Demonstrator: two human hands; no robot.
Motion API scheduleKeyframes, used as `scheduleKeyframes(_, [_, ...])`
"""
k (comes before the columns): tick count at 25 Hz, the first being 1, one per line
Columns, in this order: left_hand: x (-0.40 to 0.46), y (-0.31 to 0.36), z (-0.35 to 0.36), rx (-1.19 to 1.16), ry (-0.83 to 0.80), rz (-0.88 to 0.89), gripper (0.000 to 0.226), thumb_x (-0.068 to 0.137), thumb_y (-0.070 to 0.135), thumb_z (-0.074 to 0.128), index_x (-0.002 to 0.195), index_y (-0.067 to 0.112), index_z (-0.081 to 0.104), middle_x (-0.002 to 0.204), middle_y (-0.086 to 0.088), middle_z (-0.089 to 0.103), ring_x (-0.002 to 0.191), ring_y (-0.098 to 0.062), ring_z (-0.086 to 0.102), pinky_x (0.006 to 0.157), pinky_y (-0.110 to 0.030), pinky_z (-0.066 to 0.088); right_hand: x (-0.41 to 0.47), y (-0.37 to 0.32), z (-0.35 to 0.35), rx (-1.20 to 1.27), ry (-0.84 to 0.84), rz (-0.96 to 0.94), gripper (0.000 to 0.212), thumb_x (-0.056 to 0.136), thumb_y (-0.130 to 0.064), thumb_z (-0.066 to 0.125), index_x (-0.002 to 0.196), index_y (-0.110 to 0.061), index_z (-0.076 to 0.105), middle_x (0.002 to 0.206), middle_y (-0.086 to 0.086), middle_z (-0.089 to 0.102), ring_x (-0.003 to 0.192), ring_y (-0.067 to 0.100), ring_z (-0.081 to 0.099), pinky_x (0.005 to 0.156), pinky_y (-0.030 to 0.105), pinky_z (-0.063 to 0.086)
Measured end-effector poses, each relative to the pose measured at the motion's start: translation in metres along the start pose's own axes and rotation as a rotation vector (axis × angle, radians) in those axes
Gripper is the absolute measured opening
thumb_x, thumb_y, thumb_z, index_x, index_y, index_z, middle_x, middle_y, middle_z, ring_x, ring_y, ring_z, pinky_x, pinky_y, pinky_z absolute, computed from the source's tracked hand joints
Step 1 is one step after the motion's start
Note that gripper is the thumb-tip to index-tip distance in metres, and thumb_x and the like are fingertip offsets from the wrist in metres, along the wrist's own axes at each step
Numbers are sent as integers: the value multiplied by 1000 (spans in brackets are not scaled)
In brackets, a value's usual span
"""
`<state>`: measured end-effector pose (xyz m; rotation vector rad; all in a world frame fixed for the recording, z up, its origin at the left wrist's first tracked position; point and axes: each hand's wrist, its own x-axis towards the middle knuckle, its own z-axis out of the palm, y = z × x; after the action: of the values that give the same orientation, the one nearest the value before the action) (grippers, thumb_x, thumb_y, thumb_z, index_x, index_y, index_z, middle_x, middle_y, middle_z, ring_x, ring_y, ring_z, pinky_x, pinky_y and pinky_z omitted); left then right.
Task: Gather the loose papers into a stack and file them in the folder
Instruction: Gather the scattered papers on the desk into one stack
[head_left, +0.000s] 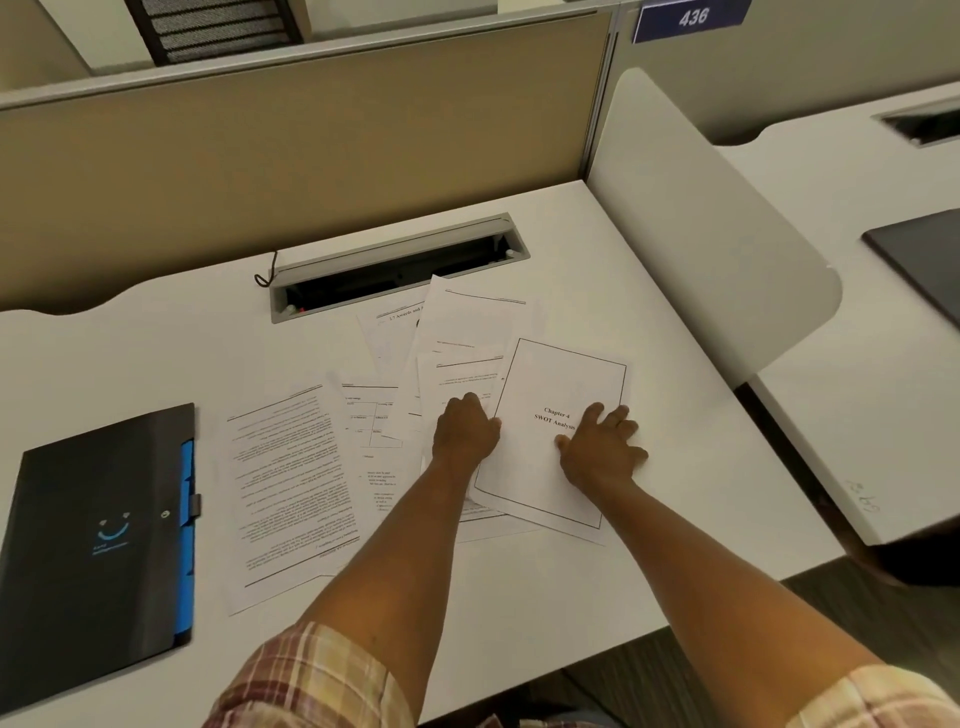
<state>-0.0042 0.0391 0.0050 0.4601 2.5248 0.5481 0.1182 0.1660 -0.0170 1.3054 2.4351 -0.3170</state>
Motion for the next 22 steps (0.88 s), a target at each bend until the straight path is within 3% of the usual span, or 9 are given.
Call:
scheduleKeyframes(4, [5, 4, 3, -81, -94, 4, 42, 86, 35, 63, 111, 2, 61, 116, -15, 66, 109, -33, 59, 86, -35, 46, 2, 0, 2, -13, -12, -2, 78, 97, -51, 42, 152, -7, 10, 160, 28, 5, 144, 44, 15, 99, 60, 38])
scheduleKeyframes(9, [-6, 5, 8, -156, -104, 50, 49, 92, 26, 58, 135, 5, 50, 137, -13, 55, 126, -32, 49, 103, -37, 41, 0, 4, 2, 50, 3, 7, 78, 95, -55, 44, 152, -10, 13, 160, 22, 9, 142, 41, 19, 101, 58, 35])
scheduleKeyframes(13, [-12, -5, 1, -401, -78, 55, 49, 93, 19, 58, 140, 7, 47, 141, -11, 53, 127, -29, 50, 108, -42, 40, -3, 9, -3, 280, 158, 7, 78, 93, -52, 49, 150, -6, 21, 151, 20, 31, 129, 41, 36, 100, 52, 36])
scheduleKeyframes(15, [-16, -16, -6, -573, -66, 56, 41, 94, 15, 56, 134, 8, 53, 134, -11, 59, 119, -26, 56, 102, -37, 45, -1, 8, -4, 532, 211, 16, 75, 93, -48, 54, 147, -4, 26, 142, 24, 41, 126, 43, 42, 100, 50, 38])
scheduleKeyframes(17, [-19, -29, -12, -676, -57, 49, 35, 94, 15, 55, 128, 10, 56, 127, -9, 63, 110, -23, 60, 95, -33, 49, 4, 6, -9, 864, 148, 41, 71, 92, -42, 61, 145, -5, 33, 141, 22, 48, 128, 39, 46, 102, 44, 39])
scheduleKeyframes(18, [-19, -35, -15, -692, -46, 18, 33, 93, 16, 55, 126, 10, 58, 123, -7, 64, 107, -22, 61, 93, -33, 50, 5, 4, -11, 968, 102, 40, 62, 91, -40, 63, 139, -6, 43, 135, 19, 55, 125, 36, 51, 99, 40, 41])
scheduleKeyframes(20, [-19, -45, -18, -679, 9, -46, 18, 90, 19, 58, 107, 12, 64, 102, -1, 67, 91, -19, 61, 81, -30, 51, 9, 0, -12, 978, 42, -16, 23, 89, -33, 66, 98, -13, 59, 95, 8, 63, 97, 31, 58, 78, 35, 42])
scheduleKeyframes(21, [-20, -49, -19, -663, 52, -82, 12, 89, 20, 59, 99, 15, 63, 93, 1, 64, 84, -16, 59, 74, -27, 49, 10, -4, -10, 950, 31, -63, 22, 88, -31, 65, 80, -16, 52, 78, 4, 54, 83, 29, 53, 68, 33, 37])
scheduleKeyframes(22, [-21, -51, -20, -634, 96, -119, 15, 89, 21, 59, 102, 15, 64, 93, 2, 64, 85, -15, 58, 75, -25, 46, 11, -7, -8, 928, 28, -95, 28, 88, -29, 65, 74, -13, 47, 71, 6, 48, 76, 29, 48, 62, 33, 33])
